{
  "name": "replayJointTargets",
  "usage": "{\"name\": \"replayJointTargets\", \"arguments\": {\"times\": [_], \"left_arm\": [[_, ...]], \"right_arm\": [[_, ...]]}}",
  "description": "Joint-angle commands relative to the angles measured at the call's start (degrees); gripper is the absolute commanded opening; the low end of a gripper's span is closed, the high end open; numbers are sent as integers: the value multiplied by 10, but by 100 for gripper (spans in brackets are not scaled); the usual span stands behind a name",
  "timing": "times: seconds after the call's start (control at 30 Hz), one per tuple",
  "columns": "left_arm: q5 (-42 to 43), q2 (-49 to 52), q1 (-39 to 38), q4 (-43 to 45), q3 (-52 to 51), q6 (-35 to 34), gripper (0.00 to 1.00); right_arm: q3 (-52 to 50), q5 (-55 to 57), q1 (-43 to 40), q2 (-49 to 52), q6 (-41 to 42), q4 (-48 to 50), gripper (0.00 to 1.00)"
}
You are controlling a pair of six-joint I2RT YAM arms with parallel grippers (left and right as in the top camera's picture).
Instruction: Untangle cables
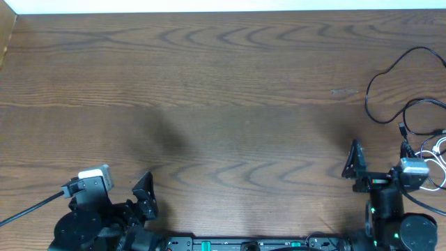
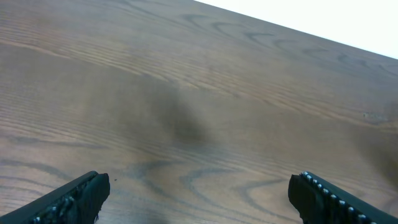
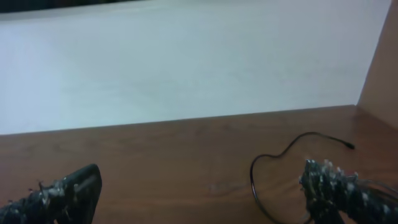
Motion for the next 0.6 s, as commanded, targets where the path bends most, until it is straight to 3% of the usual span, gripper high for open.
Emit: {"name": "replayJointTargets", "arguments": {"times": [0.0,0.27,0.57], "left_arm": [[-7,1,0,1,3,7,97],[-7,1,0,1,3,7,97],[-7,1,0,1,3,7,97]], "right_arm": [[-40,-6,2,-4,-7,47,99],[-144,-19,2,-4,-7,190,99],[-199,-18,2,-4,-8,269,99]]}}
